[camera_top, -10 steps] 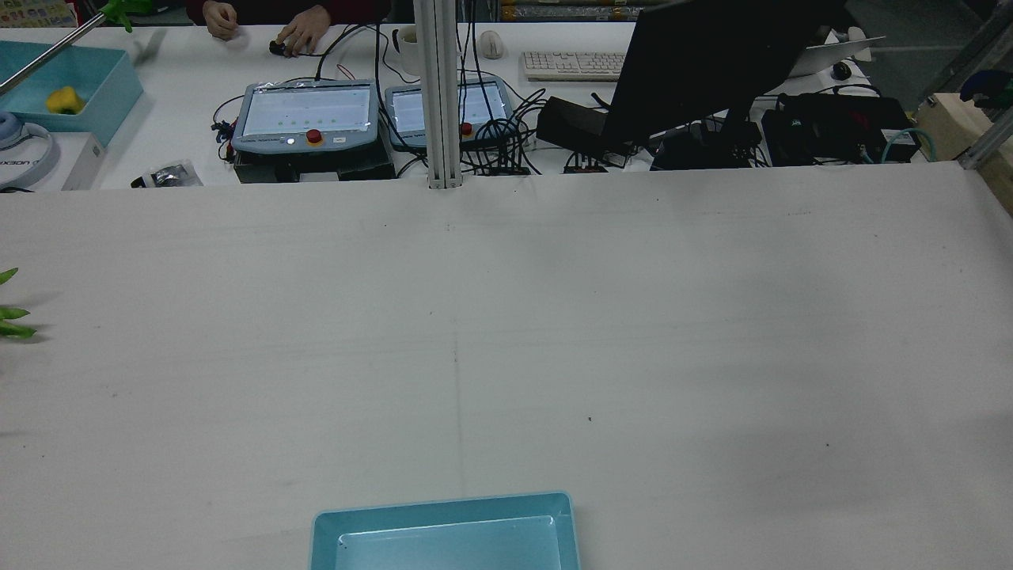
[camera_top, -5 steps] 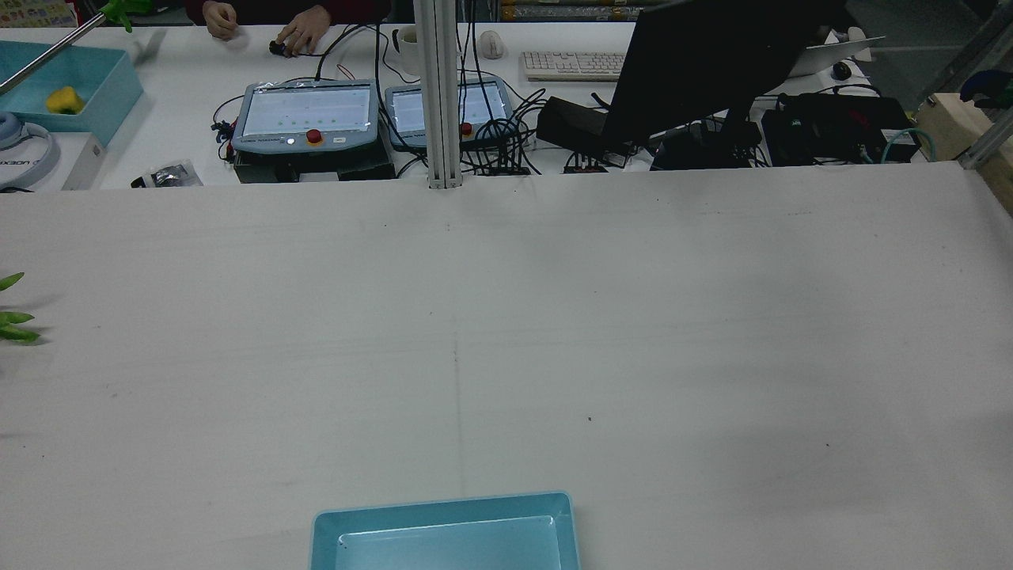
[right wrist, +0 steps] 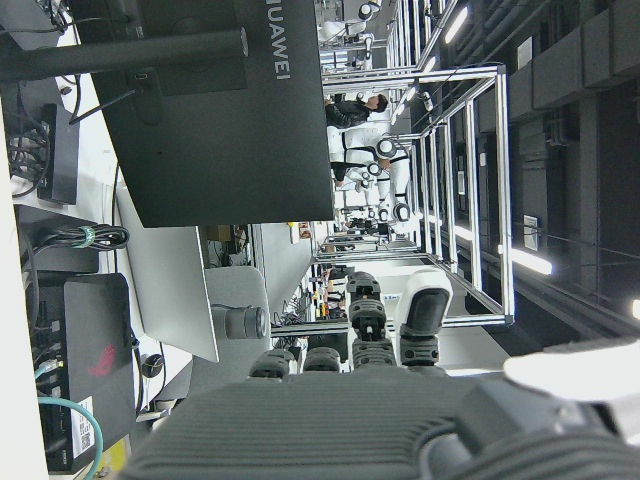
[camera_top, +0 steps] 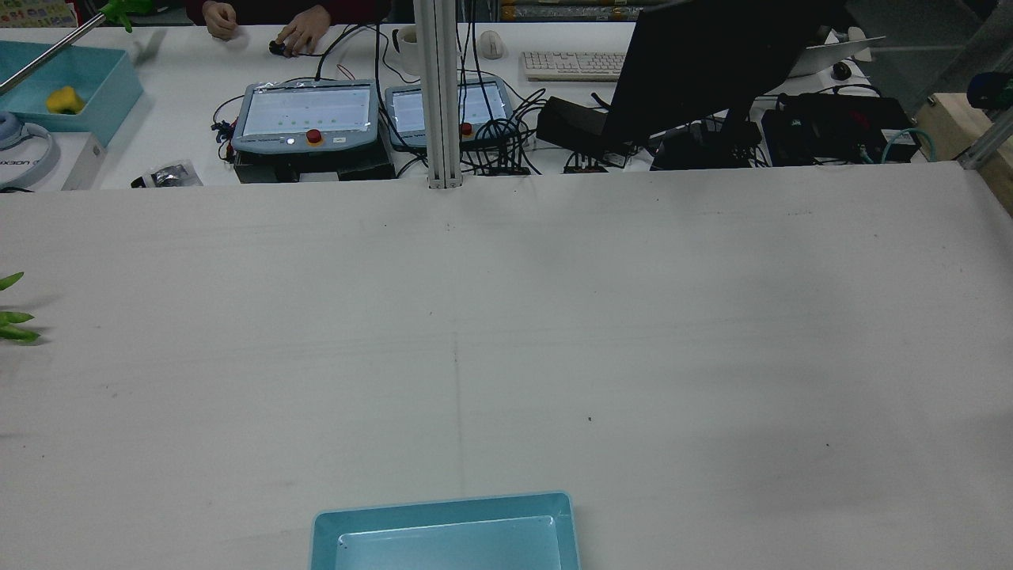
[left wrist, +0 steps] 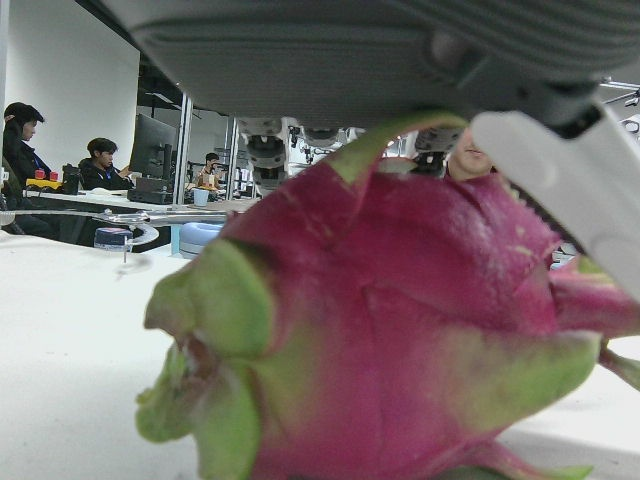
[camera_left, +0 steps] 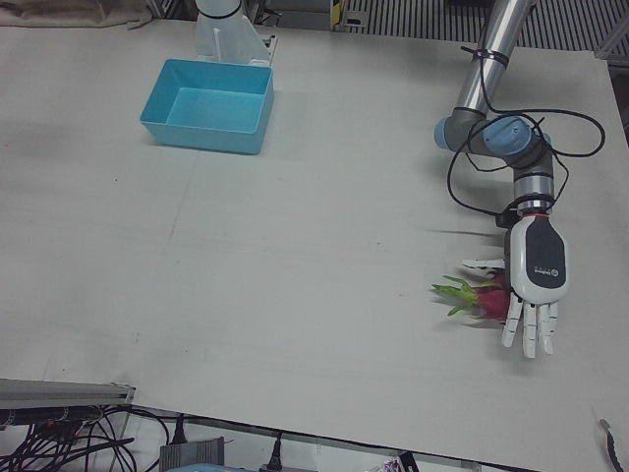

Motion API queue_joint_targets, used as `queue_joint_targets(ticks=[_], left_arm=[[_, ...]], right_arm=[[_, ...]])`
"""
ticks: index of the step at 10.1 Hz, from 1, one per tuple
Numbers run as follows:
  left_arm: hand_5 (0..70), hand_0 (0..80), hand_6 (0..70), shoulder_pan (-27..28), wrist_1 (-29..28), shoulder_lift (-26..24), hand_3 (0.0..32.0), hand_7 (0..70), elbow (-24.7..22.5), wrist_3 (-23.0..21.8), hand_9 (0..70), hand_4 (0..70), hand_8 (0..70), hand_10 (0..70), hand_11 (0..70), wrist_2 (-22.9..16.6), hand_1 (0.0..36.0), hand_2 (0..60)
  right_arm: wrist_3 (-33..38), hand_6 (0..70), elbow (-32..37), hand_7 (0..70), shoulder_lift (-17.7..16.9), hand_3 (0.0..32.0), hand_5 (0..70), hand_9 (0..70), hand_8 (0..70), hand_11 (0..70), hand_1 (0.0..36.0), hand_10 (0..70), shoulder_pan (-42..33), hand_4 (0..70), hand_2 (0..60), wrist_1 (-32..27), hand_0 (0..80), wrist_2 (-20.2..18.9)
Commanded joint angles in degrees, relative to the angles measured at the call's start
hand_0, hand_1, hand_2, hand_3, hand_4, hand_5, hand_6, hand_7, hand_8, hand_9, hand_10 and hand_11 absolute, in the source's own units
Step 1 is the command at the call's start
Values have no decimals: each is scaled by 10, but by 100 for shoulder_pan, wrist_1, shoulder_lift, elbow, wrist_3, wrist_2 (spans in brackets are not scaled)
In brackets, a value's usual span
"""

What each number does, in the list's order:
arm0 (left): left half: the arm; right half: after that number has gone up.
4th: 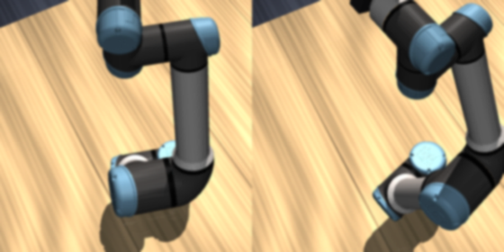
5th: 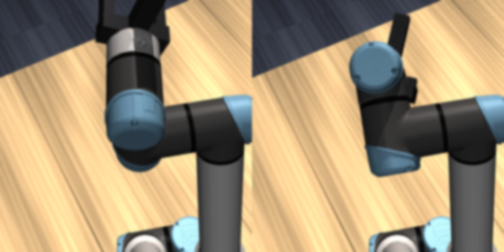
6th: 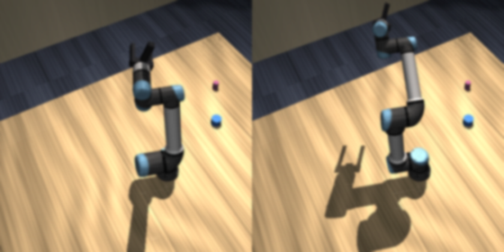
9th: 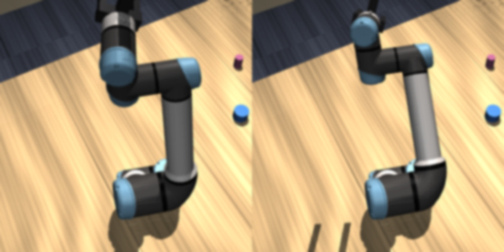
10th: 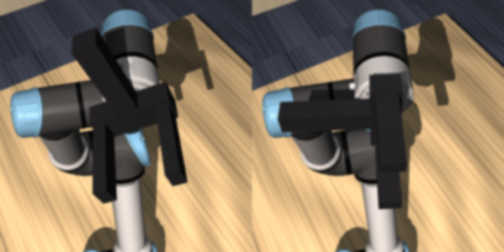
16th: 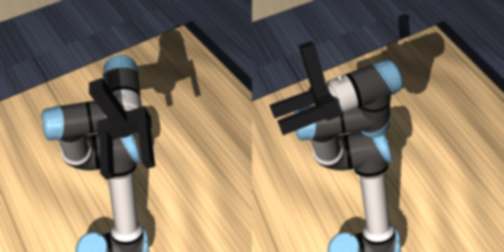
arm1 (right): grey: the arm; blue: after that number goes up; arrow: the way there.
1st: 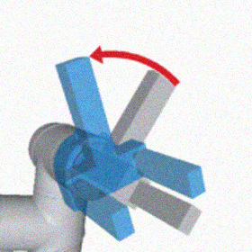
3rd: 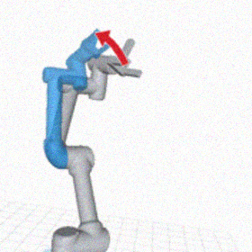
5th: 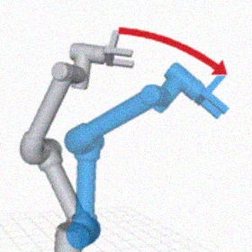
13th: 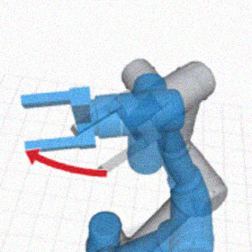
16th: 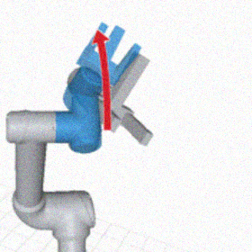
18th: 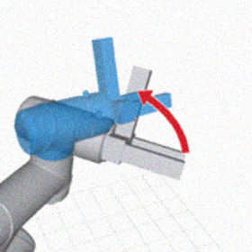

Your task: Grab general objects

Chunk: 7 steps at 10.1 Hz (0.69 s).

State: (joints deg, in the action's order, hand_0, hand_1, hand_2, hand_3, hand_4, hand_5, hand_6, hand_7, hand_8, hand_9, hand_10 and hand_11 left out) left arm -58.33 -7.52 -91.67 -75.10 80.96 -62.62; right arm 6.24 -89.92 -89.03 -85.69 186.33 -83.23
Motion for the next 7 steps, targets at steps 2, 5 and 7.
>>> queue_joint_targets(ticks=[2,5,7], left_arm=[[208,474,199,6,5,0,0,255,13,86,37,250,126,217,319,39,102,80],[241,496,262,15,-4,-9,0,321,13,139,77,346,189,334,480,39,134,154],[232,498,245,15,-13,-17,0,309,4,235,57,342,174,325,468,39,138,151]], right_arm=[[0,0,0,0,0,0,0,0,0,0,0,0,0,0,0,0,0,0],[0,0,0,0,0,0,0,0,0,0,0,0,0,0,0,0,0,0],[9,0,0,0,0,0,0,0,0,0,0,0,0,0,0,0,0,0]])
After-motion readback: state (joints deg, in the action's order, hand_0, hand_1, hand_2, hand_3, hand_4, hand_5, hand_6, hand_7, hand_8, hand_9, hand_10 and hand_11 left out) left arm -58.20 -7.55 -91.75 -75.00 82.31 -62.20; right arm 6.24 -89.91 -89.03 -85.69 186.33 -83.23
